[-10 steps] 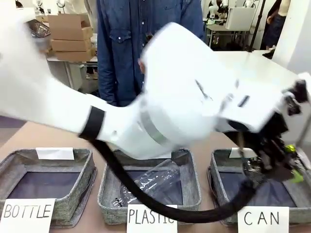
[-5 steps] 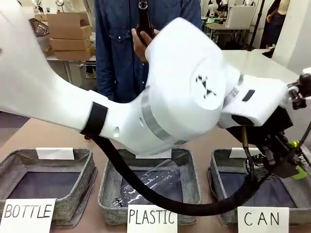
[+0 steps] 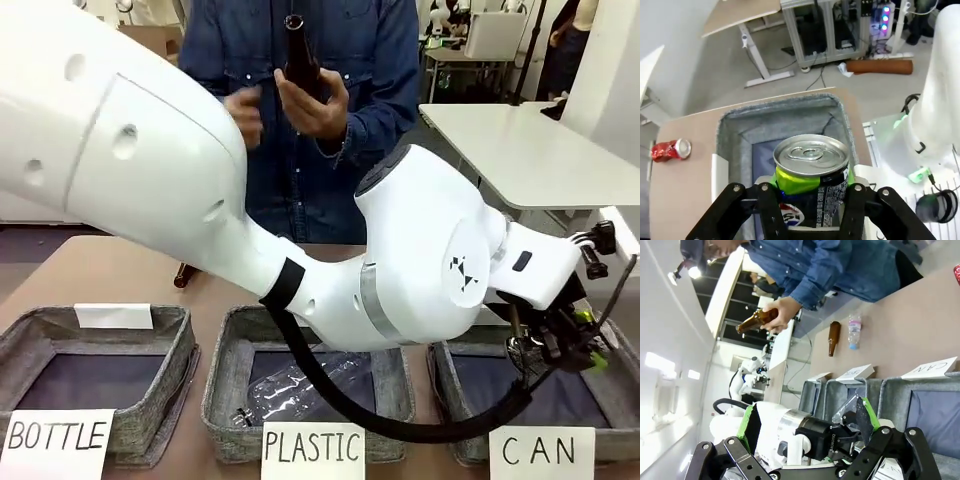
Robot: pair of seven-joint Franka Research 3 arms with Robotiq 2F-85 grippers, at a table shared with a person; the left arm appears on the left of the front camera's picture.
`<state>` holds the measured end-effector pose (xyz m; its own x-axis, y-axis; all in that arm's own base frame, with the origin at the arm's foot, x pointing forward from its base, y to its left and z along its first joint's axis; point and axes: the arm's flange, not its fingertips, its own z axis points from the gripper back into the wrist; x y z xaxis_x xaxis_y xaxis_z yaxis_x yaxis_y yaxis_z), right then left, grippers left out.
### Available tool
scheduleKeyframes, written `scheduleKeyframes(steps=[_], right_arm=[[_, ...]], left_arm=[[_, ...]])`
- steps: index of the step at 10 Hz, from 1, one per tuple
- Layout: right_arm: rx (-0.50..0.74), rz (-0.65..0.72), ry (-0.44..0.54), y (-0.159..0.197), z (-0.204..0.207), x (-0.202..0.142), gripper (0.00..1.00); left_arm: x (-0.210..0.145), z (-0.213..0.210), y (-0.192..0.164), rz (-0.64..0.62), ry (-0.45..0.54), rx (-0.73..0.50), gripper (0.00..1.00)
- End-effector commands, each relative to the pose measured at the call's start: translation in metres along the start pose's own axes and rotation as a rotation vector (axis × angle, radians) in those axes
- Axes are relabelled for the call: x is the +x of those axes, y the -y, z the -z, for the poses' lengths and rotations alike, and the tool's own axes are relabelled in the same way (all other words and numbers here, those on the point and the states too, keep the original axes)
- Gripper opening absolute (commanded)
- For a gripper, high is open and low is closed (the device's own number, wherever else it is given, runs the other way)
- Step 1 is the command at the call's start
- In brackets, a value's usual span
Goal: Sort the can waste into the basket.
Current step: Pick up the can waste from the table and place it in the right Fabric basket.
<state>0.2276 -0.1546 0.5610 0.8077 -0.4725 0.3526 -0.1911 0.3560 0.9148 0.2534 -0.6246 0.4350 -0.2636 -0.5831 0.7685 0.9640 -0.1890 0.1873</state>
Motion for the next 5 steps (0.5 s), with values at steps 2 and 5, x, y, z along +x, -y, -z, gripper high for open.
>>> scheduleKeyframes(steps=[2,5], right_arm=[[0.005,-0.008,0.007,-0.0016,-0.0002,0.0011,1.0],[0.005,-0.008,0.007,-0.0016,-0.0002,0.0011,1.0]], left_arm=[[0.0251,0.0022,-0.0032,-0.018,-0.037,0.004,1.0],[0.0223,0.0019,-0.0035,-0.016,-0.043,0.014,1.0]])
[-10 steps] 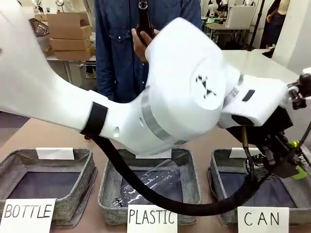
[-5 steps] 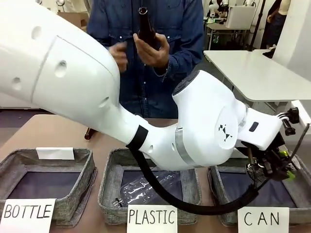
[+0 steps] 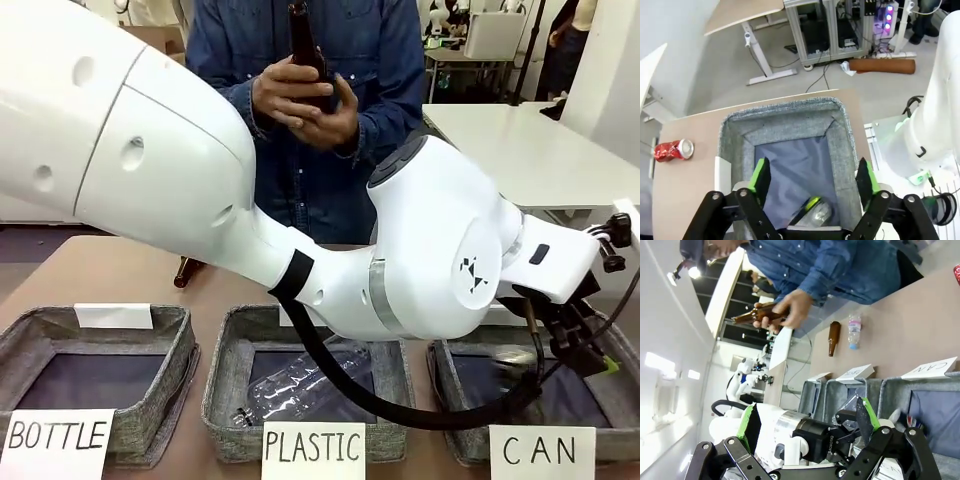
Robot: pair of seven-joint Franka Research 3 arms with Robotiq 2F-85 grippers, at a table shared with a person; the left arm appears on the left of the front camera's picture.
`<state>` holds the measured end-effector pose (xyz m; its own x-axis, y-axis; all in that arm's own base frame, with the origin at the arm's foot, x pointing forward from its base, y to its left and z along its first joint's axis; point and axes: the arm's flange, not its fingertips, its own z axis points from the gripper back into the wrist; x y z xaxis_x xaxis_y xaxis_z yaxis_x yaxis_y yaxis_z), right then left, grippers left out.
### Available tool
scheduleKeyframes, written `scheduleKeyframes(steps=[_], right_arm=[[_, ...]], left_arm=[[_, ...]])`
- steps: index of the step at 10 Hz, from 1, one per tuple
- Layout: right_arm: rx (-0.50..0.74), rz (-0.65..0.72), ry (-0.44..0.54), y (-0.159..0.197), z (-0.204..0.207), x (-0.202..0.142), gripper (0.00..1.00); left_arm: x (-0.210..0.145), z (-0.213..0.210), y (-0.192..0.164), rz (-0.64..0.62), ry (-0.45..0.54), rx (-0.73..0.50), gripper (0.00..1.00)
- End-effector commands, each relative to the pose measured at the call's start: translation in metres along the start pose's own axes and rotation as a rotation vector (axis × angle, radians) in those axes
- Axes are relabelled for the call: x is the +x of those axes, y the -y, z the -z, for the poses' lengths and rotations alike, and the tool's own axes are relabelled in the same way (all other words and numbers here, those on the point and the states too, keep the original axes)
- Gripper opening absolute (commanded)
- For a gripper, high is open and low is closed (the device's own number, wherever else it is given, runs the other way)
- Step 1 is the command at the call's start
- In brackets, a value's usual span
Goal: Sort the can waste into the basket.
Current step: Pick up the can waste from the table and place it in the right Fabric basket.
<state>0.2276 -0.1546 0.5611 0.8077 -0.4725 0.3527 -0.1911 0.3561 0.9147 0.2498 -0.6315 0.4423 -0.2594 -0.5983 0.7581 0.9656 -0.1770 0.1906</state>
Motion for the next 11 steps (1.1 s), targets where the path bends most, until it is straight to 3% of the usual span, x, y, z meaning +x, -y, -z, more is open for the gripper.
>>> scheduleKeyframes(steps=[1,11], right_arm=[[0.005,-0.008,0.007,-0.002,0.0,0.001,1.0],[0.005,-0.008,0.007,-0.002,0.0,0.001,1.0]], left_arm=[[0.011,0.0,-0.004,-0.011,-0.028,0.005,1.0],[-0.002,0.0,-0.002,-0.001,-0.005,0.004,1.0]])
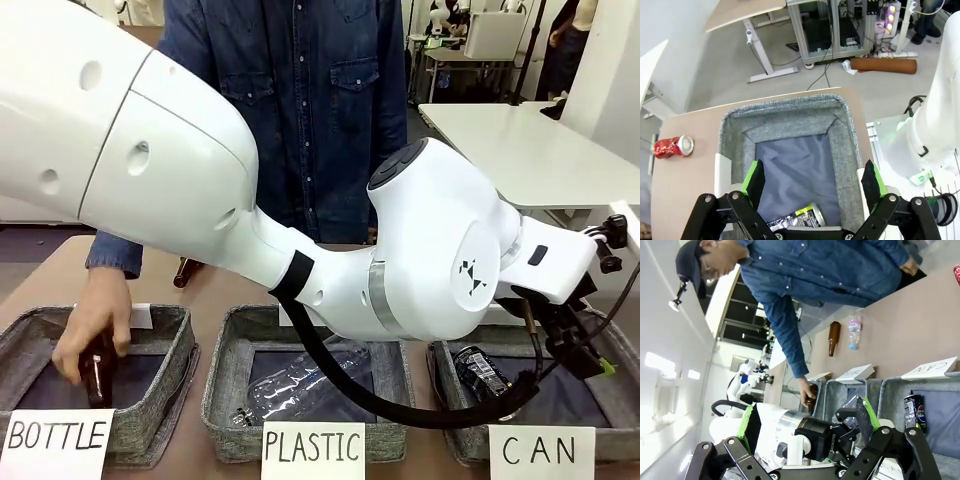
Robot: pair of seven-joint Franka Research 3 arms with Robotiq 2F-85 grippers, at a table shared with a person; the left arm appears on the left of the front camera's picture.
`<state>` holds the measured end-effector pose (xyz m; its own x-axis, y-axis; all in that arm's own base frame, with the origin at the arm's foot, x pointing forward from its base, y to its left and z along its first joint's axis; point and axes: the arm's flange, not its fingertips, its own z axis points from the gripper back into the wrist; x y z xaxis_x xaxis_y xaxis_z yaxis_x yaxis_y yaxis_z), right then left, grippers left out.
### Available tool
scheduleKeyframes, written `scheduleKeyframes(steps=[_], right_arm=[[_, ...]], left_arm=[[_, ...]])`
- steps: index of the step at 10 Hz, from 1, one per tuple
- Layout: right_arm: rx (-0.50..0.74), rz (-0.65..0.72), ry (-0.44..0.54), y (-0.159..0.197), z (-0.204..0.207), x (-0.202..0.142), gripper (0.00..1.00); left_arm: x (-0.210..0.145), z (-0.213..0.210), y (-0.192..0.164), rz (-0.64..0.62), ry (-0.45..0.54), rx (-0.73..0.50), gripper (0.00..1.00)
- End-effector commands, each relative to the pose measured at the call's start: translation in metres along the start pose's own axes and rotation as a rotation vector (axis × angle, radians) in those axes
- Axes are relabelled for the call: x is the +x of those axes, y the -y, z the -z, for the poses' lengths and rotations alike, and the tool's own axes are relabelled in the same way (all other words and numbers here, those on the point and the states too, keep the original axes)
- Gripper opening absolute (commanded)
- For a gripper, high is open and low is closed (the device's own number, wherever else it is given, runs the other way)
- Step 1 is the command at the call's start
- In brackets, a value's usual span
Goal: Sort the can waste into the basket.
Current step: Pick up the can waste from the table and place it in the right Fabric basket.
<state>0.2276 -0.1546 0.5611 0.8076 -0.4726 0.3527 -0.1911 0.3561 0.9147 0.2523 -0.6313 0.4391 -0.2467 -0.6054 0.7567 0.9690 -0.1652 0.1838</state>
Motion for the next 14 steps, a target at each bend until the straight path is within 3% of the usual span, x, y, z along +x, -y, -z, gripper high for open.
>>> scheduleKeyframes(steps=[1,7,8,11,13,14], right_arm=[[0.005,-0.008,0.007,-0.002,0.0,0.001,1.0],[0.005,-0.008,0.007,-0.002,0.0,0.001,1.0],[0.0,0.0,0.0,0.0,0.0,0.0,1.0],[-0.022,0.0,-0.11,-0.01,0.035,0.003,1.0],[0.103,-0.058,-0.247,-0.021,0.083,0.006,1.0],[0.078,-0.069,-0.304,-0.023,0.109,0.005,1.0]], left_arm=[[0.002,-0.002,0.0,0.012,0.002,-0.001,1.0],[0.0,0.0,0.0,0.0,0.0,0.0,1.0],[-0.005,-0.011,-0.002,-0.011,0.006,-0.072,1.0],[-0.034,-0.115,-0.031,-0.217,-0.11,-0.048,1.0],[-0.08,-0.209,-0.038,-0.432,-0.053,-0.012,1.0],[-0.106,-0.253,-0.035,-0.543,-0.007,0.044,1.0]])
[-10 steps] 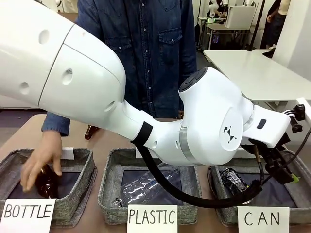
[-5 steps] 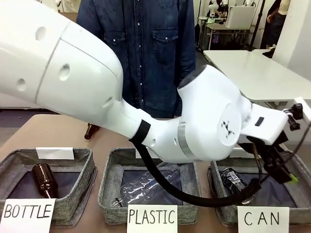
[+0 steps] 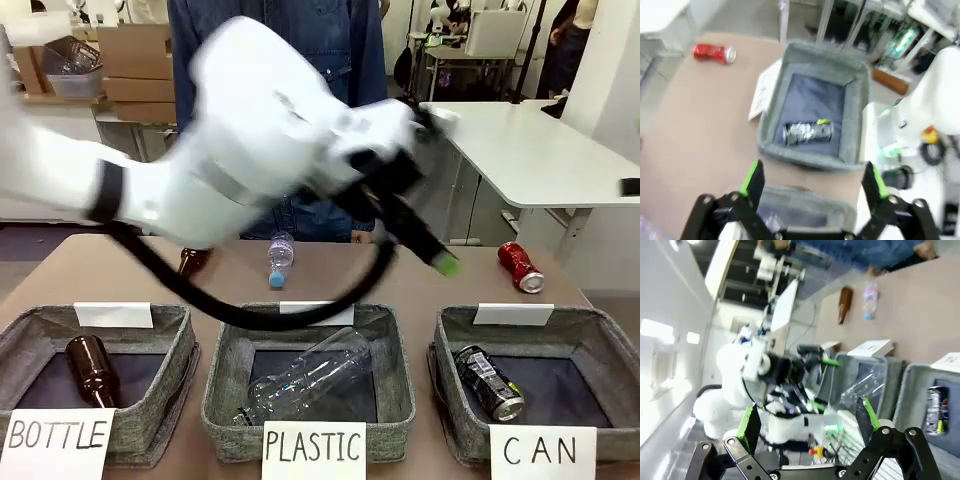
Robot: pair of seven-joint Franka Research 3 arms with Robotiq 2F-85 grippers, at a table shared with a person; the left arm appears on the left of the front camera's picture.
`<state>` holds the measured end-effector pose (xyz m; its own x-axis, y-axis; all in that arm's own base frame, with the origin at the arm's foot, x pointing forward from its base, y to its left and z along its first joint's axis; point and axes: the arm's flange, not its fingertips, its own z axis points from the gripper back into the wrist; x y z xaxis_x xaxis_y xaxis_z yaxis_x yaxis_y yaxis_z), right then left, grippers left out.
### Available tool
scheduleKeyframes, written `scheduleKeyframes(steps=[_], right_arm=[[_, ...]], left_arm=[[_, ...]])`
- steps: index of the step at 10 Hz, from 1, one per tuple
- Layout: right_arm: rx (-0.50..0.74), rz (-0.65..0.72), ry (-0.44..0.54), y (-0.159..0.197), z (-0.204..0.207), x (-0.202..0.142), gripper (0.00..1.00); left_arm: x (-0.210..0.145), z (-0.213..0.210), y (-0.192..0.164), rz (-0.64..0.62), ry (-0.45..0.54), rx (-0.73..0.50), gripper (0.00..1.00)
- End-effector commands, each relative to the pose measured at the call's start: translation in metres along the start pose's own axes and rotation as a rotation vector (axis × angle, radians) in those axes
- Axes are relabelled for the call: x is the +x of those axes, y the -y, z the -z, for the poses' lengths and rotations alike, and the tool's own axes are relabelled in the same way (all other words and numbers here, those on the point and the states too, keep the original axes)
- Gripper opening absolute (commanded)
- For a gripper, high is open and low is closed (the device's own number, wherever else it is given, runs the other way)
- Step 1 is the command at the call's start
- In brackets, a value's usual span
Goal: Sort the can waste into the basket.
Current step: Pick up the can waste from the table and place it in the right Fabric basket.
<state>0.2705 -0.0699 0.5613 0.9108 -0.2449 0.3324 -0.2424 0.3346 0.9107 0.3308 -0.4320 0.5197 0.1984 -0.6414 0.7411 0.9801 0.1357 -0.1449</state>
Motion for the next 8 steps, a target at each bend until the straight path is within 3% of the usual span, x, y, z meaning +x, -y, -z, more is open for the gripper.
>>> scheduleKeyframes(steps=[1,4,5,8], right_arm=[[0.011,-0.048,-0.121,0.002,0.041,0.016,1.0],[0.012,-0.142,-0.264,-0.004,0.106,0.011,1.0],[0.036,-0.163,-0.274,-0.004,0.115,0.011,1.0],[0.075,-0.123,-0.228,0.004,0.123,0.013,1.0]], left_arm=[[-0.065,-0.087,0.001,-0.238,0.092,0.011,1.0],[-0.153,-0.19,-0.012,-0.551,0.3,-0.093,1.0],[-0.186,-0.219,-0.02,-0.72,0.371,-0.136,1.0],[-0.273,-0.257,-0.051,-0.882,0.461,-0.303,1.0]])
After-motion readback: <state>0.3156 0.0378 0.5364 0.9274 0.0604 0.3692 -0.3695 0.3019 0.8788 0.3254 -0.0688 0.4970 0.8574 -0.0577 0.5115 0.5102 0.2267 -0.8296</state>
